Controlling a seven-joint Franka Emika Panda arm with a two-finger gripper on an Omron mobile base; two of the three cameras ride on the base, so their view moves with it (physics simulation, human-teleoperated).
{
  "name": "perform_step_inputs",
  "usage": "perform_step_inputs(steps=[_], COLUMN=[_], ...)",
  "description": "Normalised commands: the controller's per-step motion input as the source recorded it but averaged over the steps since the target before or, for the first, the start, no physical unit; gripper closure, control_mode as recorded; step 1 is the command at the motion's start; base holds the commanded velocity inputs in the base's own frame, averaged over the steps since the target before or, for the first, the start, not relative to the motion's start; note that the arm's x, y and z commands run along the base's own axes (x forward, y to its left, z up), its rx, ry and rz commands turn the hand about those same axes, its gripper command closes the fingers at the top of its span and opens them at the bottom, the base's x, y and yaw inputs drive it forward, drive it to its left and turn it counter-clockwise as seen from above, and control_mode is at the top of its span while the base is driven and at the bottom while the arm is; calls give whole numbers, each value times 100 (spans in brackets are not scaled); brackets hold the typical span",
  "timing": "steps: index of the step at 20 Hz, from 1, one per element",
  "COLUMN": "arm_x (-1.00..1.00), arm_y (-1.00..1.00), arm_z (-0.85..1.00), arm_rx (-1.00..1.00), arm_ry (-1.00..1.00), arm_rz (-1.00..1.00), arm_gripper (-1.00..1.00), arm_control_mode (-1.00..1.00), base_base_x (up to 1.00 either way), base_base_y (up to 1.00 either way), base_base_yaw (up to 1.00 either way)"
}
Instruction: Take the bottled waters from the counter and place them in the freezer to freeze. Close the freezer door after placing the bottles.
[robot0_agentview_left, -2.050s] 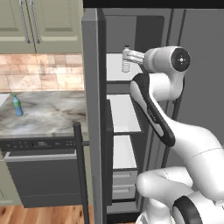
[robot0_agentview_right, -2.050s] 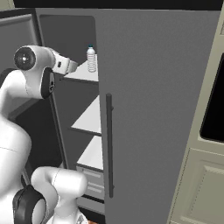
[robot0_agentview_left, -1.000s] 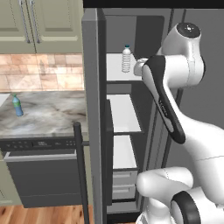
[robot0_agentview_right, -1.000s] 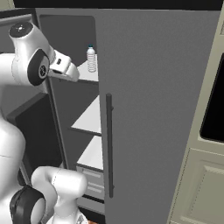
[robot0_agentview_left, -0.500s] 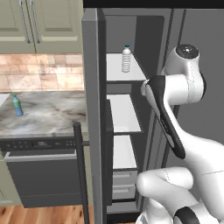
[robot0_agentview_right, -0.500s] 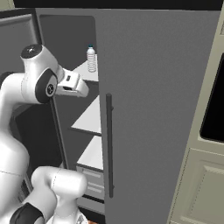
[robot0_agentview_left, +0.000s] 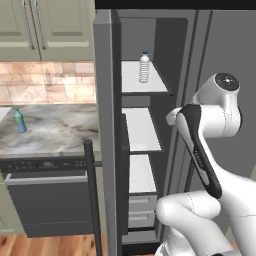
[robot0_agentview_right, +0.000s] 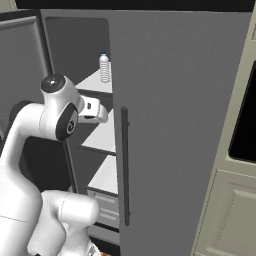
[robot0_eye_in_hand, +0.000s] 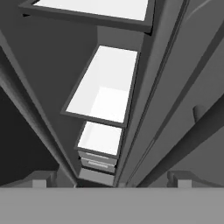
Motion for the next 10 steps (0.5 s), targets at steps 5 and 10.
perform_step_inputs(steps=[5, 10], arm_x=[-5, -14], arm_y=[0, 2], arm_z=[-26, -24], arm_rx=[0, 0], arm_ry=[0, 0], arm_rz=[16, 14], arm_gripper=[-100, -100], arm_control_mode=[-100, -100], base_base_x=[0, 0], base_base_y=[0, 0], base_base_yaw=[0, 0])
